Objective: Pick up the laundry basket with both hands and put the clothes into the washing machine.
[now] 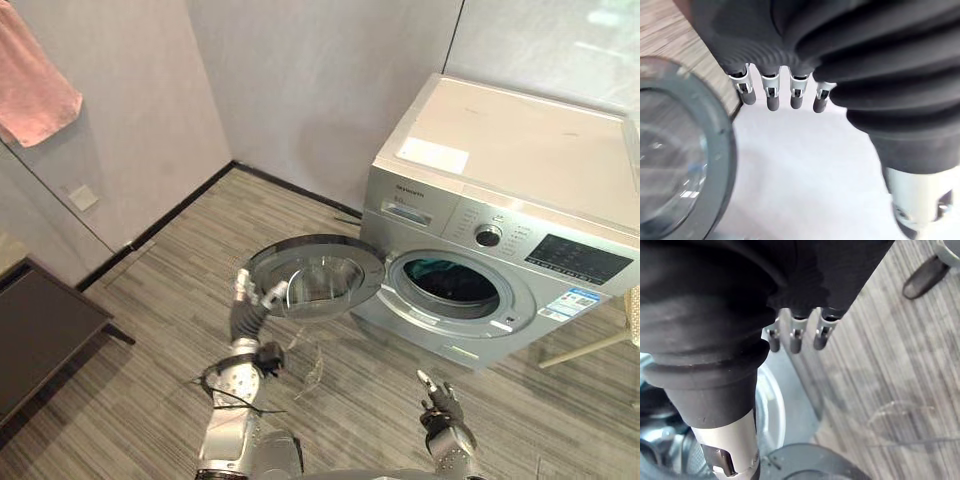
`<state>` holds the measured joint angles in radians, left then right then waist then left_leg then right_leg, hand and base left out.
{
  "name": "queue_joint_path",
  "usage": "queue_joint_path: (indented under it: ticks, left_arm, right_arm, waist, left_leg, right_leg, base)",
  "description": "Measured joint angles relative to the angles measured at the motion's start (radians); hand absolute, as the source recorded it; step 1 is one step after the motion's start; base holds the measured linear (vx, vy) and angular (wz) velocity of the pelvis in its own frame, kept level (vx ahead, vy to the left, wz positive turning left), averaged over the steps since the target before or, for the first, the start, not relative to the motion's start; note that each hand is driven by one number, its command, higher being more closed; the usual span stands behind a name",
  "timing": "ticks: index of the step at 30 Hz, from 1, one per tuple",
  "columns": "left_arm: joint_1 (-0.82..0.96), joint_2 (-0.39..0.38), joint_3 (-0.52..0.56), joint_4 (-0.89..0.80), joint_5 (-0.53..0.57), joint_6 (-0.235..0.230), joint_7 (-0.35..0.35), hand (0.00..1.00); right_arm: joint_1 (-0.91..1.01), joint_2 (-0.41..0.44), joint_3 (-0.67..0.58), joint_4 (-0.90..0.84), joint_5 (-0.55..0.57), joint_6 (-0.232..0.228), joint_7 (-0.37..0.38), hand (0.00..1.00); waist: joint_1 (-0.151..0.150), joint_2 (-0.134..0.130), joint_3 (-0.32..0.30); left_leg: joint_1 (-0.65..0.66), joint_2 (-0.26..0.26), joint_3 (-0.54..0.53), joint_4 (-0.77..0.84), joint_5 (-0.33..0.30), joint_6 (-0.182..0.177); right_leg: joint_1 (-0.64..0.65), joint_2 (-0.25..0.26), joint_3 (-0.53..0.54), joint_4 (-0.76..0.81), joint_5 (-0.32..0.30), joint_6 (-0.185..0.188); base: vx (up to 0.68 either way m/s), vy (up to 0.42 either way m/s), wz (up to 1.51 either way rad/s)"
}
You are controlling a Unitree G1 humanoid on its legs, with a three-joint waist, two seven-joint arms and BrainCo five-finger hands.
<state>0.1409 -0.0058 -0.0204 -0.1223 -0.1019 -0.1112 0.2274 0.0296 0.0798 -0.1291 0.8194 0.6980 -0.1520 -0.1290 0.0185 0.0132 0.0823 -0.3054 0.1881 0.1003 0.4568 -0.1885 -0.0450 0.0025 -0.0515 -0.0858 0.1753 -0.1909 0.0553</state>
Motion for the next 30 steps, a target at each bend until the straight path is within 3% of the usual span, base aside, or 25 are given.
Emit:
queue_joint_path:
  ticks: [1,2,3,7,12,14,16,19,24,27,30]
  left_arm:
    - [-0.002,0.001,0.004,-0.004,0.002,-0.002,0.004,0.00]
    - [-0.019,0.023,0.031,-0.039,0.024,-0.003,0.035,0.00]
    - [-0.048,0.034,0.029,-0.057,0.052,-0.003,0.050,0.00]
    - [-0.114,0.050,0.018,-0.144,0.137,-0.028,0.105,0.00]
    - [-0.153,0.095,0.053,-0.111,0.190,-0.041,0.124,0.00]
    - [-0.230,0.126,0.072,-0.011,0.171,-0.035,0.123,0.00]
    - [-0.349,0.172,0.096,0.122,0.155,-0.019,0.124,0.00]
    - [-0.479,0.236,0.140,0.295,0.152,0.000,0.125,0.00]
    - [-0.892,0.405,0.185,0.784,0.034,0.038,0.121,0.00]
    - [-1.087,0.449,0.158,0.943,-0.054,0.042,0.087,0.00]
    - [-1.187,0.450,0.132,1.002,-0.056,0.040,0.077,0.00]
  right_arm:
    - [0.003,0.000,0.004,0.000,0.001,0.001,0.001,0.00]
    - [0.020,0.001,0.031,-0.011,-0.005,0.008,0.022,0.00]
    - [0.041,0.001,0.015,-0.033,-0.008,0.001,0.027,0.00]
    - [0.080,-0.001,-0.011,-0.061,-0.032,-0.004,0.027,0.00]
    - [0.094,-0.001,-0.007,-0.062,-0.042,-0.004,0.047,0.00]
    - [0.105,-0.003,0.004,-0.063,-0.042,0.002,0.051,0.00]
    - [0.152,-0.013,0.034,-0.109,-0.046,0.005,0.075,0.00]
    - [0.188,-0.018,0.050,-0.149,-0.075,0.006,0.101,0.00]
    - [0.190,-0.020,0.046,-0.168,-0.063,0.006,0.126,0.00]
    - [0.193,-0.022,0.013,-0.169,-0.014,0.004,0.126,0.00]
    - [0.195,-0.025,0.001,-0.181,0.022,-0.003,0.116,0.00]
  waist:
    - [0.001,-0.006,-0.001]
    - [-0.001,-0.042,-0.023]
    - [-0.005,-0.053,-0.029]
    - [-0.005,-0.048,-0.041]
    - [0.000,-0.048,-0.045]
    - [-0.005,-0.061,-0.053]
    - [-0.011,-0.068,-0.056]
    - [-0.025,-0.081,-0.057]
    - [-0.058,-0.135,-0.034]
    - [-0.067,-0.162,-0.012]
    - [-0.079,-0.165,0.007]
  left_leg:
    - [0.001,-0.003,0.006,-0.008,0.001,0.002]
    - [-0.007,-0.044,0.020,-0.056,0.036,0.014]
    - [-0.007,-0.076,0.014,-0.088,0.051,0.027]
    - [0.029,-0.120,0.019,-0.176,0.102,0.036]
    - [0.066,-0.082,0.135,-0.307,0.125,0.026]
    - [0.054,-0.058,0.206,-0.356,0.139,0.009]
    - [0.020,-0.026,0.241,-0.412,0.198,0.005]
    - [-0.004,-0.004,0.266,-0.463,0.243,-0.005]
    - [-0.066,0.044,0.313,-0.543,0.353,-0.019]
    - [-0.114,0.073,0.325,-0.549,0.370,-0.031]
    - [-0.149,0.093,0.323,-0.550,0.381,-0.043]
  right_leg:
    - [-0.002,-0.004,0.001,-0.001,0.004,0.004]
    - [-0.024,-0.039,-0.005,-0.021,0.022,0.021]
    - [-0.025,-0.065,-0.029,-0.028,0.030,0.033]
    - [-0.023,-0.101,-0.047,-0.043,0.073,0.044]
    - [-0.083,-0.081,0.035,-0.079,0.149,0.039]
    - [-0.137,-0.065,0.068,-0.117,0.197,0.036]
    - [-0.203,-0.028,0.087,-0.148,0.254,0.030]
    - [-0.256,0.001,0.116,-0.167,0.286,0.031]
    - [-0.356,0.064,0.166,-0.230,0.358,0.030]
    - [-0.401,0.091,0.174,-0.266,0.409,0.036]
    - [-0.435,0.110,0.176,-0.272,0.432,0.035]
  base:
    - [0.12,0.232,-0.18]
    - [0.13,0.165,0.18]
    - [0.11,0.161,0.33]
    - [0.07,0.133,0.20]
    - [-0.07,0.008,-0.63]
    - [-0.08,-0.036,-0.65]
    - [-0.06,-0.058,-0.56]
    - [-0.04,-0.044,-0.38]
    - [-0.04,-0.096,-0.37]
    - [-0.06,-0.070,-0.30]
    - [-0.08,-0.034,-0.12]
